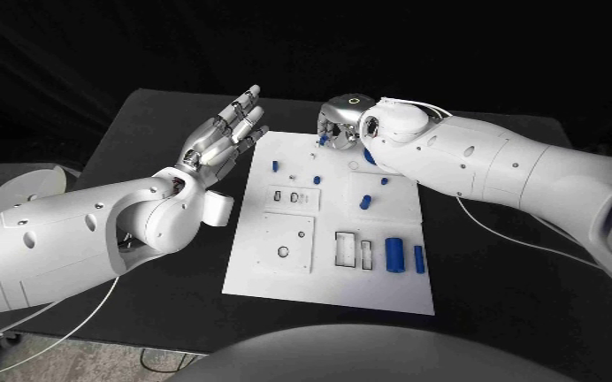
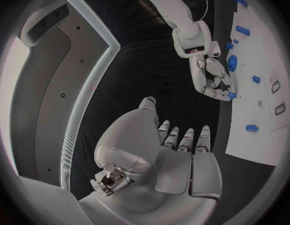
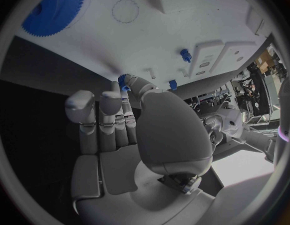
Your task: Assemble the parts on the task board
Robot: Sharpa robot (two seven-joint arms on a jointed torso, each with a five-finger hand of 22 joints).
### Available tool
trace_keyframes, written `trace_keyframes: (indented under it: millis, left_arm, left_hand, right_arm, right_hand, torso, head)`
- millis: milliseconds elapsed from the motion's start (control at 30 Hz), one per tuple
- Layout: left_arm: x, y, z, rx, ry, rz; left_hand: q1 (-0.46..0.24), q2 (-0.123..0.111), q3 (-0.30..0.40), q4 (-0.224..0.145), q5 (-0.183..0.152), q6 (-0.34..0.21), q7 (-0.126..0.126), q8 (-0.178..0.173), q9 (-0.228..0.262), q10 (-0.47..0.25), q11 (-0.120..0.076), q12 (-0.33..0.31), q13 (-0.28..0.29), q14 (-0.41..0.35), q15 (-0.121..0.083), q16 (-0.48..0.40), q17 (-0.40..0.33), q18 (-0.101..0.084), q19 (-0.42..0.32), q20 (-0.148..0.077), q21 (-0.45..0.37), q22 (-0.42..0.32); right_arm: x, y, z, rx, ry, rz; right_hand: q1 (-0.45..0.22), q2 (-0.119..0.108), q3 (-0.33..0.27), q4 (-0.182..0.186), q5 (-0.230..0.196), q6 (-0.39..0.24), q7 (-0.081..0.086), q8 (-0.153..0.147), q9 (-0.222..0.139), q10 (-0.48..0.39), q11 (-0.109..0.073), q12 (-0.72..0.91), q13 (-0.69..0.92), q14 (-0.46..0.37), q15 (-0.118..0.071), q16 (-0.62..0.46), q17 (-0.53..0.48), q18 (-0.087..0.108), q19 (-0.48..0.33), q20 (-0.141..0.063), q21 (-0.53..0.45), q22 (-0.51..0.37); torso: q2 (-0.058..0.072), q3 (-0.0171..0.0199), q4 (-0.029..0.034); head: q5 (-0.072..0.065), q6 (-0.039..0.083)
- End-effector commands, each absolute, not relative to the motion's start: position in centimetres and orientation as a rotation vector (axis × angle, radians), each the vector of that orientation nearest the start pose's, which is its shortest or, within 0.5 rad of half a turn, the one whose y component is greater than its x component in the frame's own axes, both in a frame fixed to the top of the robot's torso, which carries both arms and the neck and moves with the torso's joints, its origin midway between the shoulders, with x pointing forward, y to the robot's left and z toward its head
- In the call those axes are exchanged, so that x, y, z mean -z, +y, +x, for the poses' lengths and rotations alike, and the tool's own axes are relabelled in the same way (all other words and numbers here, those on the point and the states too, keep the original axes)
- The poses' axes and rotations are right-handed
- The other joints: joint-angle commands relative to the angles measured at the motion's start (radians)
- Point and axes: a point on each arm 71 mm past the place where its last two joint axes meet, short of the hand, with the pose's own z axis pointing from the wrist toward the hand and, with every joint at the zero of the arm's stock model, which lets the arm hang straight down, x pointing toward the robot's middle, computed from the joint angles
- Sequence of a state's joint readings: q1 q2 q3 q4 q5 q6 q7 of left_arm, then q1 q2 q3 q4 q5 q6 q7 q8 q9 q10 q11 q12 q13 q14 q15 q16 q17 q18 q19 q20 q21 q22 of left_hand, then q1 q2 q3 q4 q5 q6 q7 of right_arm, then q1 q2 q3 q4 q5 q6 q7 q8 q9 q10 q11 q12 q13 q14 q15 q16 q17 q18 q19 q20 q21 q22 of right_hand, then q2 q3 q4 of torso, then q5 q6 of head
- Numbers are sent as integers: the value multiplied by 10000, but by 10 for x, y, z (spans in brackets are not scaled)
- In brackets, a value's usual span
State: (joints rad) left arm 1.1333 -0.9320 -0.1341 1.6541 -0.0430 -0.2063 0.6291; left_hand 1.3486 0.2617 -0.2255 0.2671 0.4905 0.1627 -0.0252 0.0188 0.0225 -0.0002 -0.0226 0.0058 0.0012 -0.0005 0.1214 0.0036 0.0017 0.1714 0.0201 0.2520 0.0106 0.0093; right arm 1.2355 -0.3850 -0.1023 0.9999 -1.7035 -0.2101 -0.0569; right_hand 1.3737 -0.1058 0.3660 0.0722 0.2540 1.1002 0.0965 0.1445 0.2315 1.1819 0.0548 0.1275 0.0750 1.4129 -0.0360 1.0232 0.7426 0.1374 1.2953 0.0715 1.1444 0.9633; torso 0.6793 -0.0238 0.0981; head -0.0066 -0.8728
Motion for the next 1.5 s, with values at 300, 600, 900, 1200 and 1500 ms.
trace_keyframes:
  millis: [300, 600, 900, 1200, 1500]
  left_arm:
    - [214, 208, 434, 17754, 14110, -10076]
    - [215, 208, 435, 17754, 14157, -10093]
    - [216, 208, 436, 17716, 14234, -10127]
    - [216, 207, 436, 17715, 14298, -10149]
    - [216, 207, 436, 17720, 14340, -10162]
  left_hand:
    - [115, 45, 83, 13, 75, -17, 54, 53, 16, 2, 90, -58, -12, 5, 68, -36, -17, 96, -6, 75, 58, 18]
    - [131, 51, 97, 1, 103, -21, 64, 53, 16, 2, 104, -58, -12, 5, 81, -36, -17, 96, -3, 84, 60, 19]
    - [189, 76, 149, -46, 163, 12, 154, 60, 22, 2, 106, -58, -12, 5, 115, -36, -17, 93, 2, 109, 63, 20]
    - [201, 74, 156, -57, 178, 13, 164, 61, 22, 2, 109, -58, -12, 5, 118, -36, -17, 92, 2, 113, 63, 19]
    - [201, 74, 156, -57, 178, 13, 164, 61, 22, 2, 109, -58, -12, 5, 118, -36, -17, 92, 2, 113, 63, 19]
  right_arm:
    - [215, -104, 558, -4493, 16442, -4743]
    - [209, -104, 558, -4627, 15789, -4361]
    - [206, -103, 556, -4834, 15488, -4210]
    - [209, -98, 551, -5169, 16034, -4422]
    - [214, -98, 550, -5114, 16525, -4584]
  right_hand:
    - [-62, 38, 81, -40, 120, -96, 30, -49, 458, -43, 23, -93, -20, -35, 89, -2, 23, -110, -29, 53, 12, 47]
    - [-27, 43, 132, -104, 273, -94, 99, -61, 504, -4, 76, -115, -17, -26, 156, 72, 107, -124, -19, 99, 61, 133]
    - [-35, 39, 148, -117, 326, -109, 142, -76, 520, -8, 99, -136, -21, -16, 176, 103, 135, -126, -13, 118, 83, 167]
    - [-93, -21, 149, -126, 338, -212, 195, -151, 528, -69, 145, -202, -35, -48, 216, 82, 89, -123, -32, 157, 88, 189]
    - [-71, -44, 192, -175, 338, -280, 209, -208, 534, -127, 170, -258, -44, -113, 241, 15, -7, -115, -74, 185, 67, 184]
  torso:
    - [1, -4, -11]
    - [4, -2, -7]
    - [4, -15, 1]
    - [2, -13, -6]
    - [-2, -13, -12]
  head:
    - [-22, 2]
    - [-7, 2]
    - [18, 2]
    - [12, 2]
    - [-3, 2]
